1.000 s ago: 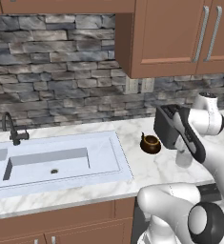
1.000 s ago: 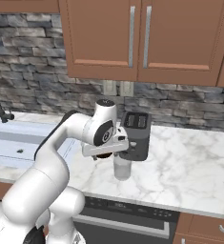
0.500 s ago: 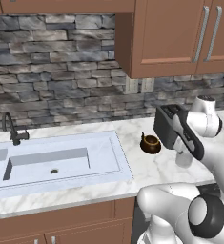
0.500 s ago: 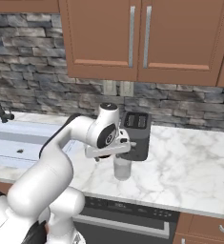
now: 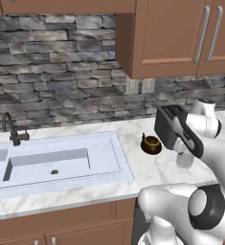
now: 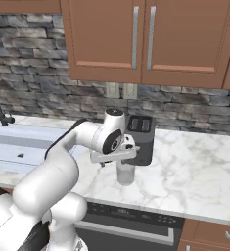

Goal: Place the teapot in the left basin and the glass cup in the right basin of the sink.

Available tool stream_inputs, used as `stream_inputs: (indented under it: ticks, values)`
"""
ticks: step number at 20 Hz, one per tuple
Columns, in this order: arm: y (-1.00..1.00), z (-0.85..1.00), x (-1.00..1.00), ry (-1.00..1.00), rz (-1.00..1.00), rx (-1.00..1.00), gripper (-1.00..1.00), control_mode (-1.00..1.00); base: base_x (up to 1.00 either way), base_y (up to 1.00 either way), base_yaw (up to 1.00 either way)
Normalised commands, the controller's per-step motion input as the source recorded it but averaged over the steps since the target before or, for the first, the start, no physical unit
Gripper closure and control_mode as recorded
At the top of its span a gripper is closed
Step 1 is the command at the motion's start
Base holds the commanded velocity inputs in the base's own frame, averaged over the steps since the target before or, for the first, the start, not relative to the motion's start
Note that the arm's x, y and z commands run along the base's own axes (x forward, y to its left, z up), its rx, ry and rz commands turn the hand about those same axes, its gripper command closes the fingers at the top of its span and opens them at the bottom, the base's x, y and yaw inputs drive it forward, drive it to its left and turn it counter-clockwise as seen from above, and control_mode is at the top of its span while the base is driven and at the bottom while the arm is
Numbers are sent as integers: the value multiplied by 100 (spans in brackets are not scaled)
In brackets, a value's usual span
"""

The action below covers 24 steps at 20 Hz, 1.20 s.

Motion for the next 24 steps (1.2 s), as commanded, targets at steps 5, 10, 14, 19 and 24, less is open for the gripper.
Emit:
stream_inputs:
  ticks: [5, 10, 14, 19, 24]
  values:
    - [-5, -13, 13, 0, -6, 0, -100, -100, 0, 0, 0]
    - [-1, -15, 12, 1, -8, 0, -100, -100, 0, 0, 0]
    - [0, -13, 14, 0, -7, 0, -100, -100, 0, 0, 0]
    - [-1, -13, 15, 0, -3, 0, -100, -100, 0, 0, 0]
    - [-3, -13, 13, 0, -2, 0, -100, -100, 0, 0, 0]
